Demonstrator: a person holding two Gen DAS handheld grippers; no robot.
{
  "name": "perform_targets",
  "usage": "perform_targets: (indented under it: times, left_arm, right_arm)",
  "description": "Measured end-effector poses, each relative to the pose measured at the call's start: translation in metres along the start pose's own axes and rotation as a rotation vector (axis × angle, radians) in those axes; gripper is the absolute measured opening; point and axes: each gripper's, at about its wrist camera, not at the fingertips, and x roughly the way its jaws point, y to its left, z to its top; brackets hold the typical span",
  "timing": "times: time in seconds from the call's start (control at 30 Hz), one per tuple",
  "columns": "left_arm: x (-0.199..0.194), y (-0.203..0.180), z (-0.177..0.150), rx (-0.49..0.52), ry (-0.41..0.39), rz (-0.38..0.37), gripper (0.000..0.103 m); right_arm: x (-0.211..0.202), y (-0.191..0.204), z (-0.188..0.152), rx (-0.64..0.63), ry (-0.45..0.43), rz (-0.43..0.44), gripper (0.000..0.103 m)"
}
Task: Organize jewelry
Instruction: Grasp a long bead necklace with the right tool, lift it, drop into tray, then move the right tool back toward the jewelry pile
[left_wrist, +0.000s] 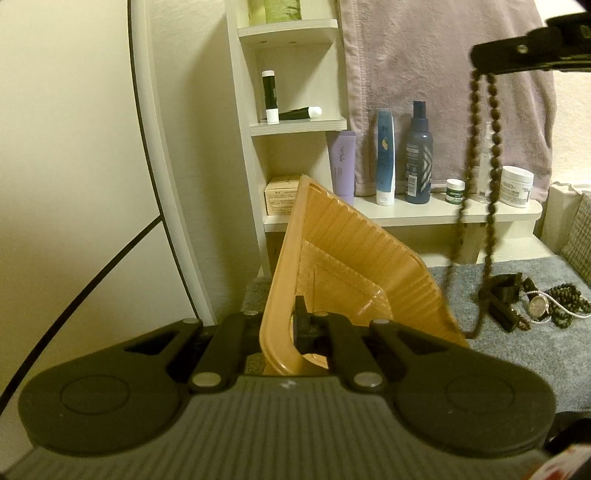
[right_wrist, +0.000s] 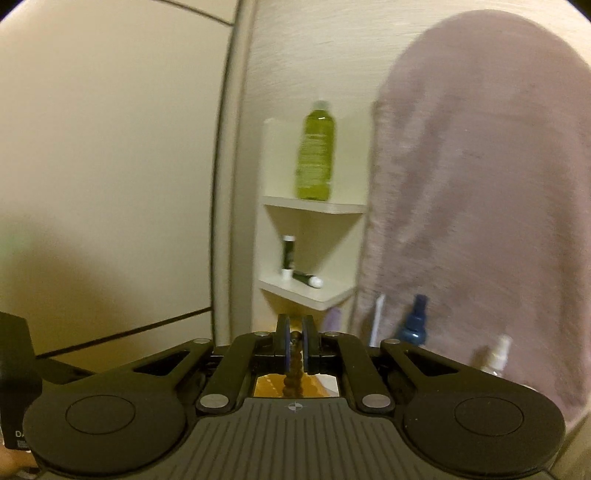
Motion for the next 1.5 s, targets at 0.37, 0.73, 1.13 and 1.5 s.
perform_targets:
  times: [0.37,0.73,1.13,1.5]
  left_arm:
    - [0.003,0.003,-0.001,-0.008,0.005,-0.005,0.005]
    - [0.004,0.004,-0.001,-0.013,0.006,-0.006,0.005]
    - [0.004,0.003,-0.001,-0.01,0.006,-0.007,0.005]
    - [0.002,0.003,-0.001,-0.007,0.003,-0.009,0.006]
  right_arm:
    - [0.046,0.009,-0.022,-0.093,0.169,0.087,0.006]
    - [0.079,0.015,-0.053,-0.049,0.313,0.148,0.006]
    - [0.054,-0.008,-0.063,0.085,0.262,0.033,0.014]
    - [-0.026,-0.039,-0.142,0.286,0.239,-0.334,0.042]
